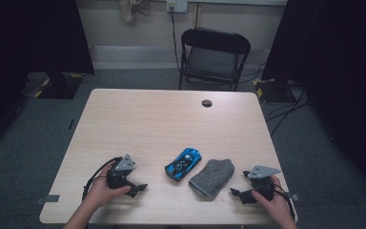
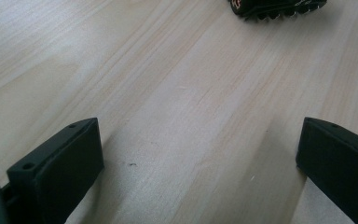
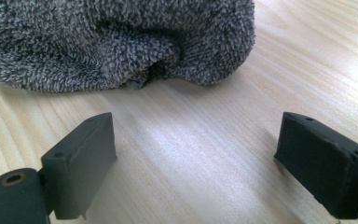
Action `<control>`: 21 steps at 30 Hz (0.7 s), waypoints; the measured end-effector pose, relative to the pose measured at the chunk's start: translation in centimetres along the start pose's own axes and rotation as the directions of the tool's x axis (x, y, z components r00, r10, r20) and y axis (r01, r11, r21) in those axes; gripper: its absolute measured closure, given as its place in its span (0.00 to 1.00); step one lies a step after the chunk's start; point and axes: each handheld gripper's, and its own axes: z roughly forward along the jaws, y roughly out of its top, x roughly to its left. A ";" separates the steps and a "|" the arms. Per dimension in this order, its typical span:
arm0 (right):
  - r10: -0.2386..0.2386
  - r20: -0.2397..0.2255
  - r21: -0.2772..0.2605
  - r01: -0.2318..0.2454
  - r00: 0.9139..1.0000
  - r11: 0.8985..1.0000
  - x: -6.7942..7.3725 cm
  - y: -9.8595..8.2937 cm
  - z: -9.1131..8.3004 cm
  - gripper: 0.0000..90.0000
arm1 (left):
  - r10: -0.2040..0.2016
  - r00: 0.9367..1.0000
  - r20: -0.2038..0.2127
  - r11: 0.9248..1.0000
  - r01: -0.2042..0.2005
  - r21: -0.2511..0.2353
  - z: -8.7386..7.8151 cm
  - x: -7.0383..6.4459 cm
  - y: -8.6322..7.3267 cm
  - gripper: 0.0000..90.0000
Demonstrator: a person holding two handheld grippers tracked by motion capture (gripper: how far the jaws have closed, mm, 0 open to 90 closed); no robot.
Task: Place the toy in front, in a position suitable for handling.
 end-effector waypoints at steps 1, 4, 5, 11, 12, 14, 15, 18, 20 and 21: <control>0.000 0.000 0.000 0.000 1.000 1.000 0.0 0.0 0.0 0.12 | 0.000 1.000 -0.001 1.000 0.000 0.000 0.0 0.0 0.0 0.00; 0.000 0.000 0.000 0.000 1.000 1.000 0.0 0.0 0.0 0.12 | -0.002 1.000 -0.002 1.000 0.002 0.000 0.0 0.0 0.0 0.00; 0.000 0.000 0.000 0.000 1.000 1.000 0.0 0.0 0.0 0.12 | -0.009 1.000 -0.009 1.000 0.009 -0.001 0.0 -0.1 0.0 0.00; 0.000 0.000 -0.001 0.000 1.000 1.000 0.0 0.0 0.0 0.12 | -0.057 0.998 -0.014 0.998 0.057 0.013 -0.1 -0.3 0.3 0.00; 0.000 0.000 -0.001 0.000 1.000 1.000 0.0 0.0 0.0 0.12 | -0.066 0.998 -0.011 0.998 0.066 0.021 -0.2 -0.3 0.4 0.00; 0.000 0.000 0.000 0.000 1.000 1.000 0.0 0.0 0.0 0.12 | -0.092 0.996 0.014 0.996 0.092 0.006 -0.4 -0.4 0.9 0.15; 0.000 0.000 -0.001 0.000 1.000 1.000 0.0 0.0 0.0 0.12 | -0.108 0.994 0.019 0.994 0.108 0.002 -0.5 -0.5 1.2 0.23; 0.000 0.000 0.000 0.000 1.000 1.000 0.0 0.0 0.0 0.12 | -0.114 0.993 0.017 0.993 0.114 0.000 -0.5 -0.9 1.9 0.18; -0.001 0.000 -0.001 0.001 1.000 1.000 0.0 0.0 0.0 0.12 | -0.111 0.994 0.022 0.994 0.111 -0.001 -0.4 -1.3 2.8 0.18; -0.001 0.000 -0.001 0.001 1.000 1.000 0.0 0.0 0.0 0.12 | -0.120 0.992 0.037 0.993 0.120 -0.001 -0.3 -1.5 3.3 0.18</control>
